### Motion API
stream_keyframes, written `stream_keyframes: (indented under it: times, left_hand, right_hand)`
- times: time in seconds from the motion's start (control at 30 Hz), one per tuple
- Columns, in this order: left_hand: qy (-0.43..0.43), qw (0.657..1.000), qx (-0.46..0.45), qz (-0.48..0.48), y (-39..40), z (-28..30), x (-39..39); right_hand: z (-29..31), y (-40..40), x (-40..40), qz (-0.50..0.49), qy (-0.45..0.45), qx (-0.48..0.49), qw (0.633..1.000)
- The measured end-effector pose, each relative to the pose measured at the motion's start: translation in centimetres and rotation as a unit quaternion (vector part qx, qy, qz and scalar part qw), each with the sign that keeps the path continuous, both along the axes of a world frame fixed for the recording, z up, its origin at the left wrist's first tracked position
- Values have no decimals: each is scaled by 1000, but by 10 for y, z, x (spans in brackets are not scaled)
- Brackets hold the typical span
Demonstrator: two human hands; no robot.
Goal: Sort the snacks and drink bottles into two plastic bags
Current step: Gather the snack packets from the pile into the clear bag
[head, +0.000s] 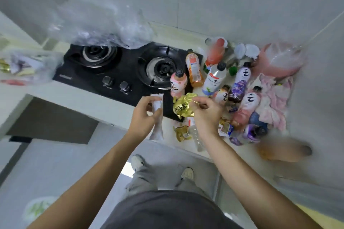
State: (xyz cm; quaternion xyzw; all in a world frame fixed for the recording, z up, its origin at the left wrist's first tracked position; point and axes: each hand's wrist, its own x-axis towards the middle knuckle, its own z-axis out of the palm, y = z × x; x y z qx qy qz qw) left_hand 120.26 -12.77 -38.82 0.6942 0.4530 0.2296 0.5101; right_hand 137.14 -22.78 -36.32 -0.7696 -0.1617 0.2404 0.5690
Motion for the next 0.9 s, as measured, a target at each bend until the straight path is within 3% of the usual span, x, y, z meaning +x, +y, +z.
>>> stream_keyframes:
  times: [0.2,0.5,0.7,0.9]
  left_hand:
    - [20,984,-3,178,4,16,-121]
    - [-12,940,-22,340,29,14,-321]
    - [-38,931,-33,363,74,28,-439]
    - [-41,939,-32,340,141,38,-497]
  right_hand:
    - [10,57,-91,144,31,12,989]
    - [22,155,-291,296,45,18,954]
    - [25,225,-411,316,64,21,946]
    - [27,288,-468,309,45,18,950]
